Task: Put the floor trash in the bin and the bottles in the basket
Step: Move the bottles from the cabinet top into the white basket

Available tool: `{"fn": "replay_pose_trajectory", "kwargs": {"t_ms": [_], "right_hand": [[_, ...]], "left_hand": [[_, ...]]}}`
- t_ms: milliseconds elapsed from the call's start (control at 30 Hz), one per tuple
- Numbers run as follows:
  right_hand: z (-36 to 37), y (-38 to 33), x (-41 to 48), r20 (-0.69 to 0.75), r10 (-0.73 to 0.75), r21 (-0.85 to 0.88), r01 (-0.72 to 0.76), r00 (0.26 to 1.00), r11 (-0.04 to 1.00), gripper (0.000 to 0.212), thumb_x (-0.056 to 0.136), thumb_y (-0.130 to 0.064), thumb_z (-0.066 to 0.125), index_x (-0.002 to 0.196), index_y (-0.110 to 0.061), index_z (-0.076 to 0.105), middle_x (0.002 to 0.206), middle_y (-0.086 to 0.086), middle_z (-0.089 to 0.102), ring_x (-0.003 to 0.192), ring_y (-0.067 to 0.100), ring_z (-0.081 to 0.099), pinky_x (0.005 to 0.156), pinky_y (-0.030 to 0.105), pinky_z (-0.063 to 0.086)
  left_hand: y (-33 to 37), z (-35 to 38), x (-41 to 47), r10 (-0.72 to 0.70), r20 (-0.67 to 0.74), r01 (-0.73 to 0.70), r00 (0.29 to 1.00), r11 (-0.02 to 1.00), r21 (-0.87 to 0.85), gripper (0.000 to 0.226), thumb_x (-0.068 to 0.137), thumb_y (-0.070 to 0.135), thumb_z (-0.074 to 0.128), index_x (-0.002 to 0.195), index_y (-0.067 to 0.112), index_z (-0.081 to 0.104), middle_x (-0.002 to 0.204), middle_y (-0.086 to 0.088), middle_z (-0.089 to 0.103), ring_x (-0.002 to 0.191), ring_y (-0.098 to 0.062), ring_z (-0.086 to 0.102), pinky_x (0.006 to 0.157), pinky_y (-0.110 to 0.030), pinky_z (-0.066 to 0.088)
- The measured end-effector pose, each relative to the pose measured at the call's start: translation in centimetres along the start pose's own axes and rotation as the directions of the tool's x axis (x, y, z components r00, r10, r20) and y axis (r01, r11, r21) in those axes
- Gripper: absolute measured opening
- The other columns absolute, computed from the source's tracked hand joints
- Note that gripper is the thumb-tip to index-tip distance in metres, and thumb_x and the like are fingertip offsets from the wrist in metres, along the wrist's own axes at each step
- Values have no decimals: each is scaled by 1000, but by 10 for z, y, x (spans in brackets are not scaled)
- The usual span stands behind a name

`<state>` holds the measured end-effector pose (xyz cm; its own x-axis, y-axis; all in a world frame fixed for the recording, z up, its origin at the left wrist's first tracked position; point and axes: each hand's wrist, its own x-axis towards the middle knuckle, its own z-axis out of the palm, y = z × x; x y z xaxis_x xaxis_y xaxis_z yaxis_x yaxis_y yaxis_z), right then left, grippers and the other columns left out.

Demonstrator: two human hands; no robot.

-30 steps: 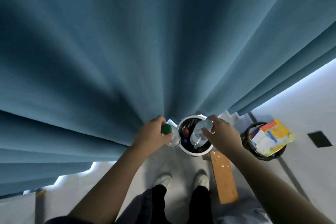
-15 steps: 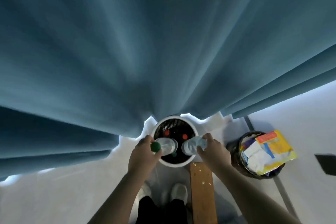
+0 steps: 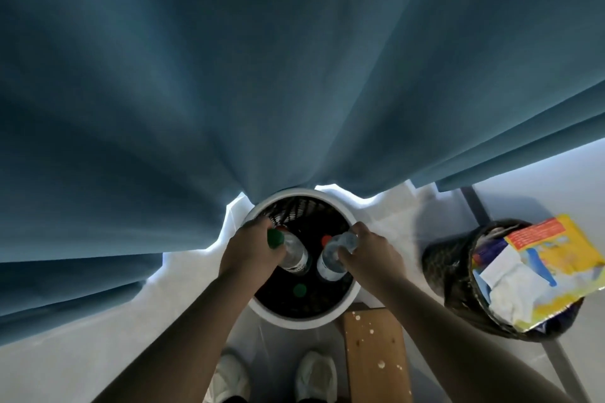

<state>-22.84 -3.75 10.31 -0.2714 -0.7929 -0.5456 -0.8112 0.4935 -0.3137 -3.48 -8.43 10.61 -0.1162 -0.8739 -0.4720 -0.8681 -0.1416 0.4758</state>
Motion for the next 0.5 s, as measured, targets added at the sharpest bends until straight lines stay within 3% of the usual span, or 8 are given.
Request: {"fn": "replay_pose_trajectory", "kwargs": {"t_ms": [133, 500], "right_hand": [[12, -3, 26, -28, 20, 27, -19, 999, 999, 42, 87, -41, 51, 125, -22, 48, 109, 6, 65, 96, 30, 62, 68, 31, 44], [20, -17, 58, -71, -67, 17, 68, 995, 998, 35, 86, -41, 51, 116, -21, 52, 98, 3, 66, 90, 28, 61, 69, 30, 45]], "left_hand": [[-3, 22, 22, 36, 36, -38, 999, 998, 55, 24, 81, 28, 62, 101, 14, 57, 100, -4, 59, 93, -25, 57, 72, -30, 44], [-25, 71, 54, 86, 135, -117, 987, 964, 241, 32, 89, 30, 57, 118, 16, 53, 118, -6, 56, 106, -26, 57, 84, -37, 50]]}}
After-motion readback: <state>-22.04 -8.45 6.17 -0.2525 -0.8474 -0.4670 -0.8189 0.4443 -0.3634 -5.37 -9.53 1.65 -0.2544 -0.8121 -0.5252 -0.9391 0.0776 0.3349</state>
